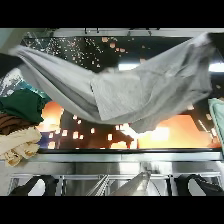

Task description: Fold the shirts.

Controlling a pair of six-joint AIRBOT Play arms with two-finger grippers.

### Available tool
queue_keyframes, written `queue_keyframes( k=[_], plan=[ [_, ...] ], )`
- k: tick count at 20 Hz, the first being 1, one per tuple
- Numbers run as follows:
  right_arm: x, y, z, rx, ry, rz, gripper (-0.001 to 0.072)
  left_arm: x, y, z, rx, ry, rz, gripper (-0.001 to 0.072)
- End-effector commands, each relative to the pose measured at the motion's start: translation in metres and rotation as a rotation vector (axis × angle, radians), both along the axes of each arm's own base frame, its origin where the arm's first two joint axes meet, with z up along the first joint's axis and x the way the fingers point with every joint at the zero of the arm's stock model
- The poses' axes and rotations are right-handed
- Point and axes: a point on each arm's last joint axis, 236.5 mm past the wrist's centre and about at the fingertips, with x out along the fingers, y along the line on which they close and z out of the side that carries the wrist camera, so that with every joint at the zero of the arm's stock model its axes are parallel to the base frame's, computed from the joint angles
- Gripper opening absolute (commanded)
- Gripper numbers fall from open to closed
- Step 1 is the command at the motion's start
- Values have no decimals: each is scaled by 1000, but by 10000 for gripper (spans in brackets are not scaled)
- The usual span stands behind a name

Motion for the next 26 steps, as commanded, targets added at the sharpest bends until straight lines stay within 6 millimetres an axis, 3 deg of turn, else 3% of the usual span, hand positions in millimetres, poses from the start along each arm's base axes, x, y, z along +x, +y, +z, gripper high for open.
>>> queue_keyframes(
  k=[1,3,5,6,7,8,10,12,14,16,20,24,26],
  plan=[
    [65,10,-88,-171,151,-66,13,24,-12,-98,62,216,-71,29],
    [107,10,-153,-199,280,-90,13,50,-9,-163,129,328,-34,30],
    [140,-1,-215,-183,416,-126,47,68,-1,-214,192,423,-25,38],
    [149,-7,-237,-159,473,-134,273,77,4,-234,210,467,-25,218],
    [153,-17,-250,-128,516,-136,462,85,14,-248,224,518,-15,343],
    [152,-29,-256,-117,540,-133,464,90,24,-256,228,562,-8,343],
    [140,-60,-257,-117,576,-129,460,91,46,-262,186,675,-4,343],
    [113,-95,-276,-149,693,-126,459,78,64,-273,132,816,4,343],
    [76,-121,-319,-221,861,-135,459,63,79,-297,107,901,38,343],
    [51,-134,-360,-279,960,-165,459,46,95,-332,126,966,105,343],
    [26,-130,-411,-269,1073,-195,460,42,107,-375,143,975,224,343],
    [6,-107,-446,-223,1192,-117,459,56,99,-385,187,916,251,344],
    [3,-86,-458,-210,1227,-64,459,62,88,-391,209,899,238,344]
  ],
)
